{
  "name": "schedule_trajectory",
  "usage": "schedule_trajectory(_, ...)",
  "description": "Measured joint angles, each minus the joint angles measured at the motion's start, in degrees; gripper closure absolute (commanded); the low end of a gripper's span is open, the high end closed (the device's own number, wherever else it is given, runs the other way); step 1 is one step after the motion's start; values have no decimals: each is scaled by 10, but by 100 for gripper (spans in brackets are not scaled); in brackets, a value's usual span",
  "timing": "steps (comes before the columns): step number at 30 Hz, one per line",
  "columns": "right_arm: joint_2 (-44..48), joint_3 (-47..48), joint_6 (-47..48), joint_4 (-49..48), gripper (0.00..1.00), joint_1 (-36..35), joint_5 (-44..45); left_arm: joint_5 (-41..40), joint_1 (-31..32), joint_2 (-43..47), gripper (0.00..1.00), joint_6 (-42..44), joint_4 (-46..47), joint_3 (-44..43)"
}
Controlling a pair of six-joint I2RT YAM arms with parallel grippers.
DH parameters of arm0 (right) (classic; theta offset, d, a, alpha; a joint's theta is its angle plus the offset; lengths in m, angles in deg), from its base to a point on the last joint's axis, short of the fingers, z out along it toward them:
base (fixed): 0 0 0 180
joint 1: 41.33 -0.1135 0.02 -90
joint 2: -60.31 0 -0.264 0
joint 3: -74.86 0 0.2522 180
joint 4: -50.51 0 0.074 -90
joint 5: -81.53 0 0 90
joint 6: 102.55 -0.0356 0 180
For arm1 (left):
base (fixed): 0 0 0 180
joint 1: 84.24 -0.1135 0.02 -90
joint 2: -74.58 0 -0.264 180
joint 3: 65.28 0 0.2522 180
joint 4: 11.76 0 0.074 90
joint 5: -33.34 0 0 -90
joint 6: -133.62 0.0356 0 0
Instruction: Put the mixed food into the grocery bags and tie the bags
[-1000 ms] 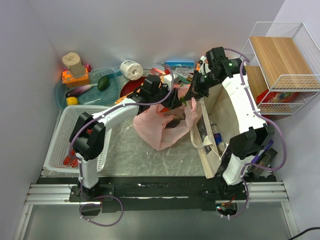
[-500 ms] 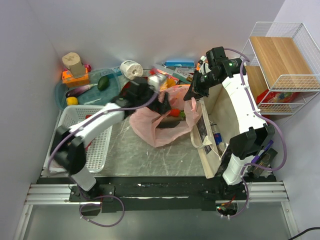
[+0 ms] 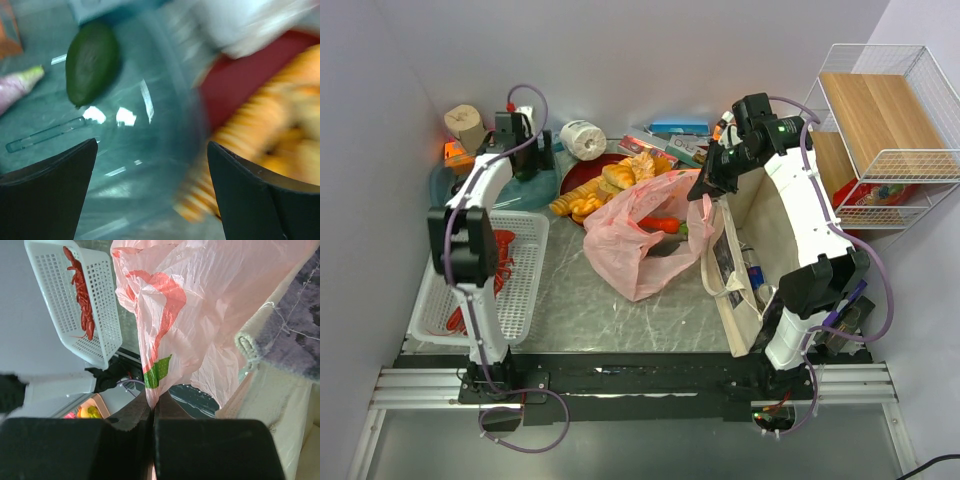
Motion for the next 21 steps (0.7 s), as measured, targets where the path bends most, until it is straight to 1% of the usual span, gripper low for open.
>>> schedule_trajectory(3, 0, 4, -1, 1, 100, 0, 3, -20, -12, -86, 4, 19, -42, -66)
schedule_trajectory(6, -1, 16, -3, 3, 100, 1, 7, -34, -22, -143, 4, 36, -55, -116)
schedule_trajectory(11, -12, 47, -11, 2, 100, 3, 13, -45, -41, -168, 4, 49, -54, -145)
schedule_trajectory(14, -19, 54, -16, 2, 100, 4, 15, -46, -50, -186, 4, 53, -48, -179)
schedule_trajectory(16, -25, 56, -20, 3, 100, 4, 16, -40, -55, -201, 4, 55, -36, -196)
schedule_trajectory(21, -36, 65, -28, 3, 100, 4, 17, -13, -59, -231, 3, 59, -31, -203)
